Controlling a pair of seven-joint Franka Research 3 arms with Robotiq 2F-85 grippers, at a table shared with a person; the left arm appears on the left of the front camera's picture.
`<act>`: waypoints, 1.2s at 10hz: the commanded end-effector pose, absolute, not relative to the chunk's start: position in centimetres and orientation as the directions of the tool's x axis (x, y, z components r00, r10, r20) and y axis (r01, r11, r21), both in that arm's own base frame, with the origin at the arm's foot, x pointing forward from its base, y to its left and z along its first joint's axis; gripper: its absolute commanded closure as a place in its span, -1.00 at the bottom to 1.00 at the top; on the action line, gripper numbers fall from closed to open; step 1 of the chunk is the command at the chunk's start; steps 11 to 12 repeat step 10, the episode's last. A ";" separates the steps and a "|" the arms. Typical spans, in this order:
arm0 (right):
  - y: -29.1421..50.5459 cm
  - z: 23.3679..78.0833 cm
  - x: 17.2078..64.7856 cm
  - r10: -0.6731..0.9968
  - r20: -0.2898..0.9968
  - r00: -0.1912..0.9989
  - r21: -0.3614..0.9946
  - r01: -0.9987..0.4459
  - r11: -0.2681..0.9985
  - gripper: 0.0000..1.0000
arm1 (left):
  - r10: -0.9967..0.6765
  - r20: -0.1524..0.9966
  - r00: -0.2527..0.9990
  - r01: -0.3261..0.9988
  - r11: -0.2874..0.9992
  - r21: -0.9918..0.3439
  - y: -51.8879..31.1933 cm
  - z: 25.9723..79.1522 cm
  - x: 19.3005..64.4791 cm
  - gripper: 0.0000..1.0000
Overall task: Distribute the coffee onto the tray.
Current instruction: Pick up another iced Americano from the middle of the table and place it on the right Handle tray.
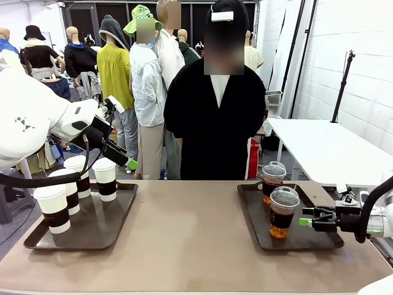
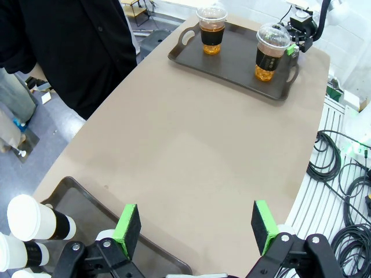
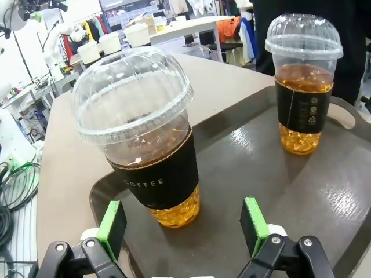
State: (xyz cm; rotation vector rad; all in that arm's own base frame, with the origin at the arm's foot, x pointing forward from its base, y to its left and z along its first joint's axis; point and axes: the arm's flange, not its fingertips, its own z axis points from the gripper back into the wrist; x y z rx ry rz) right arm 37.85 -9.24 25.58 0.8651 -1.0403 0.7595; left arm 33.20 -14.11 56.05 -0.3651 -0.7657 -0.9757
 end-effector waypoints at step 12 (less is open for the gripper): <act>-9.3 25.7 37.8 0.118 0.946 0.303 0.219 -0.862 0.457 -1.00 | -0.600 0.727 0.334 0.849 0.527 0.044 -14.0 55.9 33.2 -1.00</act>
